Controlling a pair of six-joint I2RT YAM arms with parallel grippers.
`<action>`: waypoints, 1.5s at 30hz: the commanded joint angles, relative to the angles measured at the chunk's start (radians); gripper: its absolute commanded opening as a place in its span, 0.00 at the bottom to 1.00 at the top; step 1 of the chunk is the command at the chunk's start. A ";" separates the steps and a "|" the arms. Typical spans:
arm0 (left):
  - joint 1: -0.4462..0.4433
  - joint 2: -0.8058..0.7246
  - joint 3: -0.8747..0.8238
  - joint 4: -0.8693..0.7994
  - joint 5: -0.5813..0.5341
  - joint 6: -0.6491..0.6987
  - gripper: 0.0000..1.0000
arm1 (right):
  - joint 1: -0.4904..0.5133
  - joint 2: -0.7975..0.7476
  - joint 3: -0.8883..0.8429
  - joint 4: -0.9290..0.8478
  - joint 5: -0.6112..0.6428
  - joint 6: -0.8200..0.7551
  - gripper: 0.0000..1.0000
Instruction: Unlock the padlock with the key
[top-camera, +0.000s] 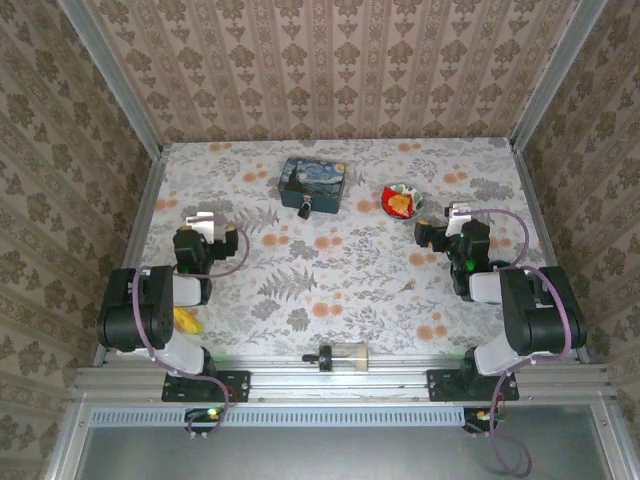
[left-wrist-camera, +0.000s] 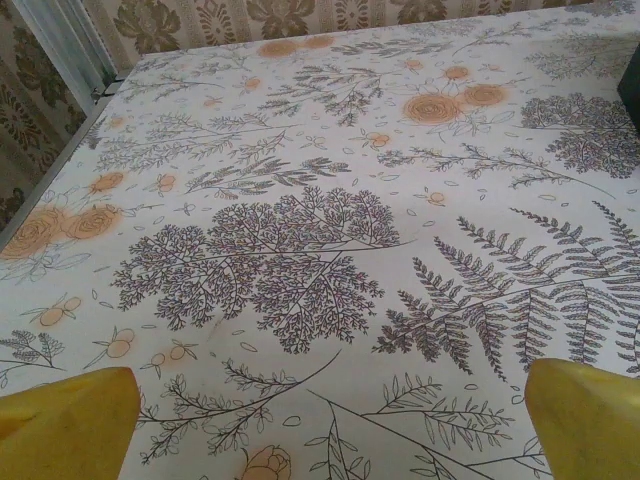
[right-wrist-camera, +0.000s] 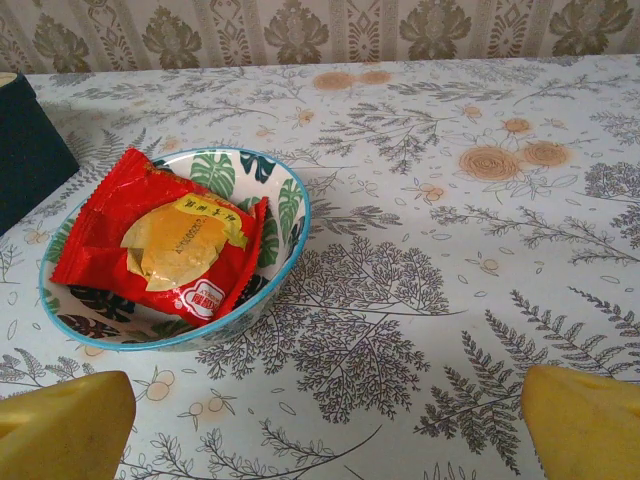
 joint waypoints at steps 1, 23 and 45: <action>-0.006 -0.004 0.023 -0.001 -0.007 0.002 1.00 | 0.000 0.000 0.004 -0.006 -0.016 -0.015 1.00; -0.006 -0.004 0.023 -0.001 -0.005 0.002 1.00 | 0.000 0.001 0.004 -0.006 -0.017 -0.015 1.00; 0.002 -0.087 0.065 -0.138 0.007 -0.004 1.00 | 0.007 -0.044 0.029 -0.088 0.046 -0.003 1.00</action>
